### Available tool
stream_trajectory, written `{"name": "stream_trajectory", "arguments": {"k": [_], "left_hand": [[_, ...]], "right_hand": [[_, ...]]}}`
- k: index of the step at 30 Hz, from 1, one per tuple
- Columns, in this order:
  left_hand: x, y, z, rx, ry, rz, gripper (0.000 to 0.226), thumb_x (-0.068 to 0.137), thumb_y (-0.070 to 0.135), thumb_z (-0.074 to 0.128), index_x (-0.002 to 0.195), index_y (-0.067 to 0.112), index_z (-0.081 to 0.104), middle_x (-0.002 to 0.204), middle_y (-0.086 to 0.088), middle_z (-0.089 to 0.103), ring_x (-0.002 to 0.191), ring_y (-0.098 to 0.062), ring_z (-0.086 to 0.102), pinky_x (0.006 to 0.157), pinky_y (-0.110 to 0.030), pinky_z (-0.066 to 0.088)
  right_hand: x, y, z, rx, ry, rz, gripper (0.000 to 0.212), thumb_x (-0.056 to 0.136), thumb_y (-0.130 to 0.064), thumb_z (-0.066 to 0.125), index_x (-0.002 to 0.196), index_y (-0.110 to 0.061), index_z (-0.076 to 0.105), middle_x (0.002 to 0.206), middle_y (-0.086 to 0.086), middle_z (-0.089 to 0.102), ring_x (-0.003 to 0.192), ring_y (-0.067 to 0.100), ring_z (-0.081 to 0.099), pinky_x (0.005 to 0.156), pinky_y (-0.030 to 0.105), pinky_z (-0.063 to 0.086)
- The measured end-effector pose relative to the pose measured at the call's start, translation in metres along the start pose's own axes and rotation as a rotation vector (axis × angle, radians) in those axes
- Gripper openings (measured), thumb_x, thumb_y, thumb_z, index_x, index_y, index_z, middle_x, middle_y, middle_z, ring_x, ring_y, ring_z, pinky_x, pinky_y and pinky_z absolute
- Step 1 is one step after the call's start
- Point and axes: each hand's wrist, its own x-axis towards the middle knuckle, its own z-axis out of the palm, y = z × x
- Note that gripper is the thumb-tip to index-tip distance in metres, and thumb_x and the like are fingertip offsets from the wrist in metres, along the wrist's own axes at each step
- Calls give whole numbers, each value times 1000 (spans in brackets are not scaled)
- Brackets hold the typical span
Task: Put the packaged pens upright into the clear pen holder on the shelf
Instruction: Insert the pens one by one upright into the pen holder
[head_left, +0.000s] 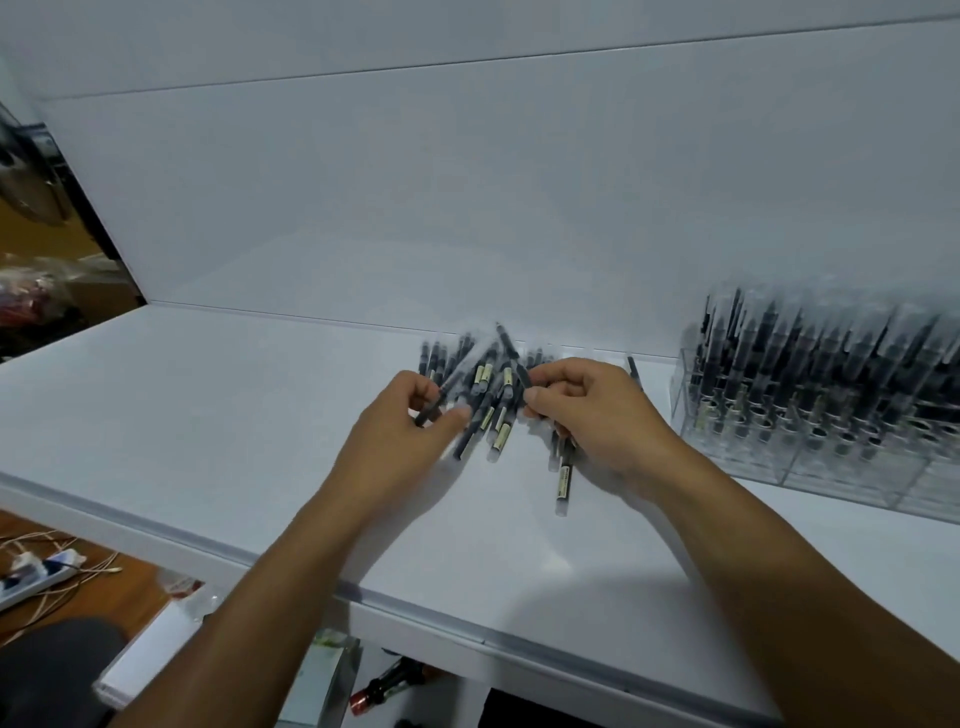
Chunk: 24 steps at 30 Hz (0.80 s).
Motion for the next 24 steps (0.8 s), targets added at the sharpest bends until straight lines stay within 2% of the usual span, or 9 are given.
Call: {"name": "stream_trajectory", "arguments": {"k": [3,6,9,14,18,20,22,24], "left_hand": [[-2,8,10,159,-35,6,33,80,48,69,88,23,49,81,6,62,62,-9,49,56,-25,36],[-4,8,16,292,-36,40,32,81,49,69,87,25,48,78,9,62,65,-6,53,54,-24,33],[-4,6,16,283,-7,52,25,83,44,68,86,26,50,76,11,62,66,-4,54,54,-22,32],[-1,2,11,159,10,11,22,84,41,67,81,25,52,77,8,62,68,-10,54,57,-23,35],[0,-1,5,-5,21,-8,21,87,33,67,80,20,53,81,-4,65,66,-15,53,62,-28,39],[-2,1,1,-62,45,-8,19,88,32,66,81,18,55,83,-8,68,66,-18,56,64,-31,41],[-7,6,-3,-121,71,1,18,88,31,66,84,15,58,83,-7,69,63,-15,59,63,-28,42],[-12,13,-4,-217,74,7,20,89,30,66,88,11,60,80,-5,69,55,-5,55,59,-24,41]], "right_hand": [[-1,-2,-1,25,-18,4,6,90,-5,65,92,-11,67,76,15,66,55,15,54,50,28,41],[0,-2,-3,13,-3,-2,6,90,-6,65,95,-10,66,81,15,68,47,3,52,51,23,38],[2,0,-3,23,-3,4,7,90,-5,65,95,-10,65,83,16,67,48,5,51,51,24,38],[3,1,-5,49,2,20,12,86,-3,68,95,-6,63,89,25,64,54,13,53,54,29,43],[1,-3,-5,36,8,-31,16,86,-2,68,98,-11,63,76,11,62,56,11,54,57,25,40],[-3,-7,-4,24,2,-53,21,87,-2,67,101,-17,64,75,10,60,60,11,54,62,26,41],[-8,-12,-3,20,-6,-67,23,88,-1,66,100,-21,65,76,11,59,64,12,55,64,26,43],[-15,-18,-3,-6,2,-92,22,88,-4,65,99,-22,65,75,13,59,68,13,57,66,25,45]]}}
